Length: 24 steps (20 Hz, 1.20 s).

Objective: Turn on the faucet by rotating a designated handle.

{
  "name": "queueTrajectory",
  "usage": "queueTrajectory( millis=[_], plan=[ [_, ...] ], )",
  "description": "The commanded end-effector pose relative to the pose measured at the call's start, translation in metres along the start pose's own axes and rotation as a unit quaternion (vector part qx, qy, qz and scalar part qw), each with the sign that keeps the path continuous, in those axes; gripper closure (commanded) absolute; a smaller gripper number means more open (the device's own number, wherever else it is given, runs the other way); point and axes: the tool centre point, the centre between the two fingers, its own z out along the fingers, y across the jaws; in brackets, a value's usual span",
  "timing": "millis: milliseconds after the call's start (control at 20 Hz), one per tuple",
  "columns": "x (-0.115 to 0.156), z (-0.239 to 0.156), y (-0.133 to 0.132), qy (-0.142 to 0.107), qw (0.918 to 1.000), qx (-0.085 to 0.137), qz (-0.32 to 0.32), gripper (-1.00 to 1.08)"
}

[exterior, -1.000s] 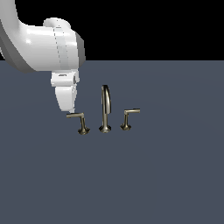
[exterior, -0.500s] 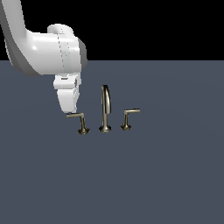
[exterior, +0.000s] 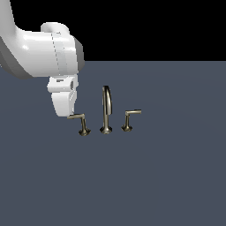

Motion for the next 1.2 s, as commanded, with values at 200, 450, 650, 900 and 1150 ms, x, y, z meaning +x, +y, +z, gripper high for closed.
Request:
queueTrajectory(
  millis=[200,450,650,900,1150],
  plan=[
    [-0.001,0.000,0.009,0.000,1.0000,0.003,0.003,1.08],
    [0.001,0.000,0.025,0.000,1.0000,0.001,0.002,1.08],
    [0.002,0.000,0.039,0.000,1.0000,0.000,0.001,1.08],
    [0.004,0.000,0.056,0.000,1.0000,-0.002,-0.001,1.08],
    [0.010,0.000,0.056,-0.002,1.0000,0.001,-0.002,1.08]
  ],
)
